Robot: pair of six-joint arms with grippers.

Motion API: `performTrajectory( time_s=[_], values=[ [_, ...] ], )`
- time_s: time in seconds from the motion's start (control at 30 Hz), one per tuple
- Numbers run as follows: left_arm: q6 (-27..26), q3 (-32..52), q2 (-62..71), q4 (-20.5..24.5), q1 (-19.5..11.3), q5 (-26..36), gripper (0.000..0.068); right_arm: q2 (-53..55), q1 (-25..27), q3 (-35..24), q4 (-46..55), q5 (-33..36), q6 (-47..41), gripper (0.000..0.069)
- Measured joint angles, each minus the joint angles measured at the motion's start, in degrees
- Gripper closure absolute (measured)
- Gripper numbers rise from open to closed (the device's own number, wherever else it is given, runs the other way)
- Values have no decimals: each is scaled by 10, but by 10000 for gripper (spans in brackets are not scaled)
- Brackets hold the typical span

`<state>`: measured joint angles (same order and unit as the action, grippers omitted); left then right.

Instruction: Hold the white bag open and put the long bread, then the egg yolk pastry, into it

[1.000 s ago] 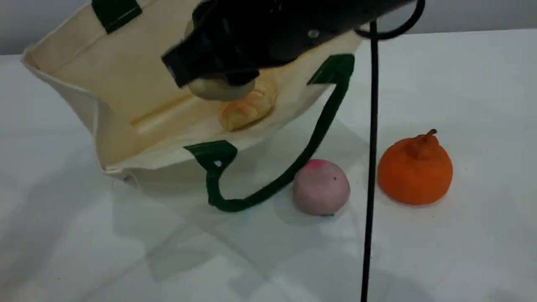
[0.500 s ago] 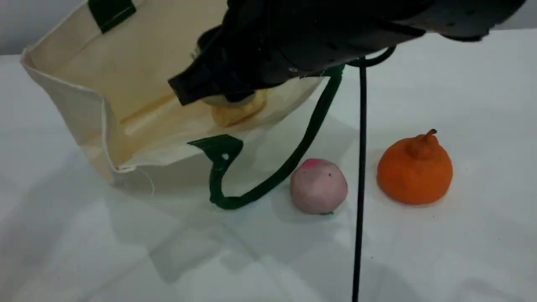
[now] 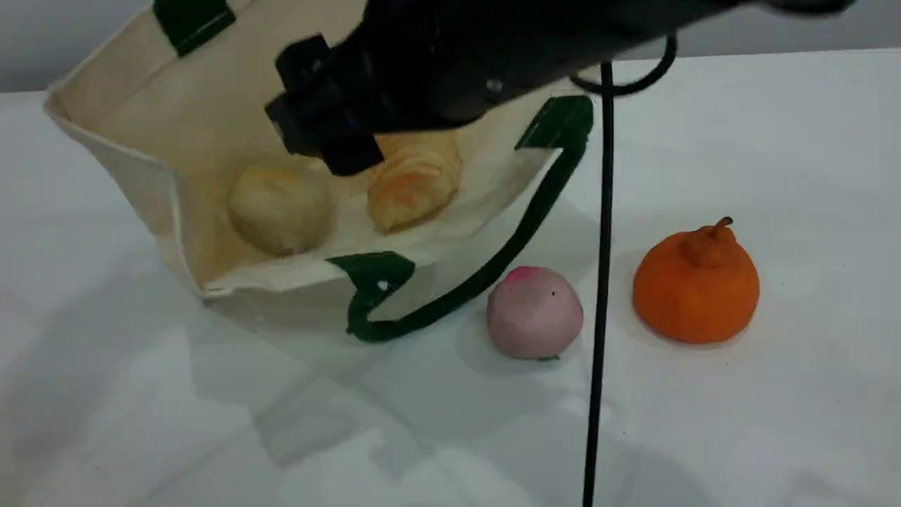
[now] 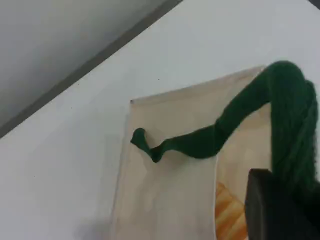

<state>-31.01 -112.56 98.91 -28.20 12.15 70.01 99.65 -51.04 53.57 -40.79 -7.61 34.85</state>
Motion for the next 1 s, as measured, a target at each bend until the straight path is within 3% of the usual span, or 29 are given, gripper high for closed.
performTrajectory(
  time_s=[0.37, 0.57, 0.77, 1.0],
  values=[
    [0, 0, 0, 7, 0, -1, 602, -164, 2, -1, 8, 123, 27, 123],
    [0, 0, 0, 7, 0, 0, 602, -257, 21, -1, 8, 100, 55, 123],
    [0, 0, 0, -15, 0, 0, 602, -297, 105, 1, 1, 23, 54, 123],
    [0, 0, 0, -22, 0, 0, 602, -295, 241, 1, -13, 39, 53, 123]
  ],
)
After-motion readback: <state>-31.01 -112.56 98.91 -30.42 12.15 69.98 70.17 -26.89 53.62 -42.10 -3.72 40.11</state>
